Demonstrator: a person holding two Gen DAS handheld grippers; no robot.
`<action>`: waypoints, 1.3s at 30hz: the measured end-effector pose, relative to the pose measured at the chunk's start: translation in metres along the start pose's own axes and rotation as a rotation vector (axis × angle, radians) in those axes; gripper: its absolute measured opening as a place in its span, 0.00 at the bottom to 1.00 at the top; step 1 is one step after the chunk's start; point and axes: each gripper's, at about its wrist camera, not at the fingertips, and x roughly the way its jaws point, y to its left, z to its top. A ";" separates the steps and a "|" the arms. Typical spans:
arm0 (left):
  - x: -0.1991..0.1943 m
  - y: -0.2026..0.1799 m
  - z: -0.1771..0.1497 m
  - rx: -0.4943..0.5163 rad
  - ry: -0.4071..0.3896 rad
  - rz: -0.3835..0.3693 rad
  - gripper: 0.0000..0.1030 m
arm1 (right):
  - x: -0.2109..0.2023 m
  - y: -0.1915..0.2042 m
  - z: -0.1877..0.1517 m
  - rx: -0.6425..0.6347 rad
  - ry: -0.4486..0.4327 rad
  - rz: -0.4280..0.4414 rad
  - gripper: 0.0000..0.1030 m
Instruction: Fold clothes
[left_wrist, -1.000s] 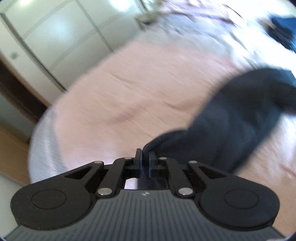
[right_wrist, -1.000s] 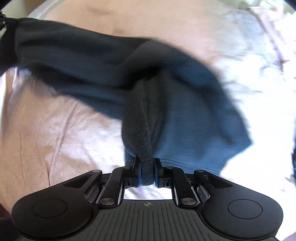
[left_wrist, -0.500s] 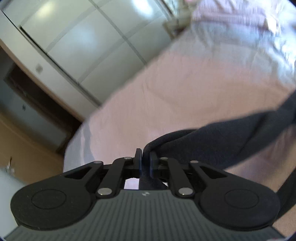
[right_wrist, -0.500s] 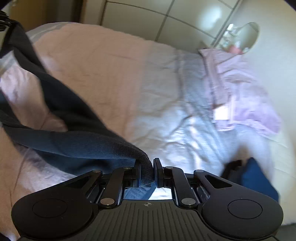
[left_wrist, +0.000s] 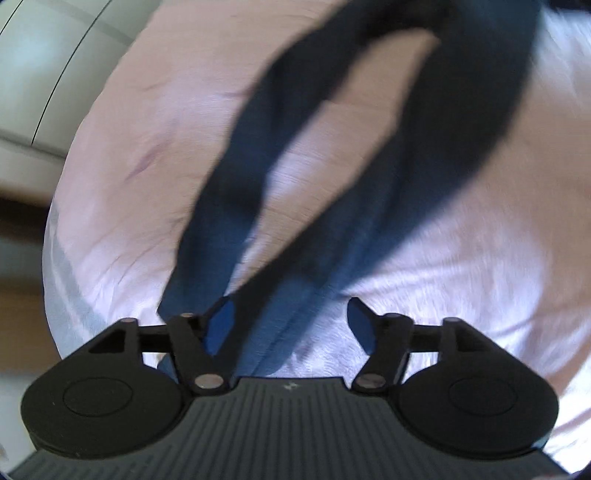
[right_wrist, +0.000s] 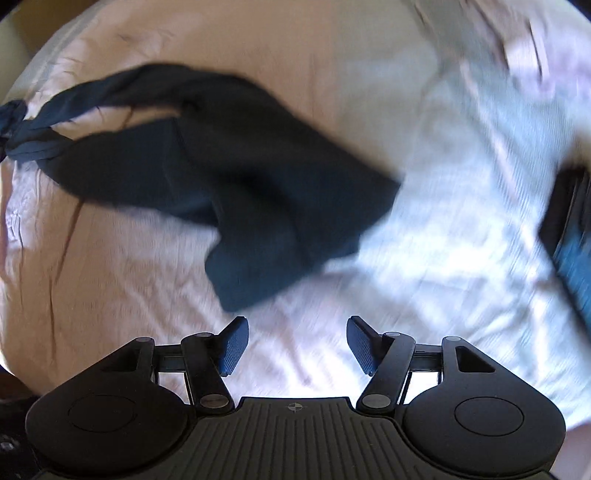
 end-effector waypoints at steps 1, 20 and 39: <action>0.009 -0.005 -0.003 0.036 -0.004 0.009 0.64 | 0.009 -0.001 -0.004 0.033 0.006 0.013 0.61; -0.020 0.093 -0.062 0.137 -0.188 -0.165 0.09 | 0.025 0.036 0.008 0.222 -0.215 -0.144 0.08; -0.079 -0.013 -0.113 0.309 0.155 -0.659 0.24 | -0.024 0.014 -0.089 0.090 0.202 -0.121 0.52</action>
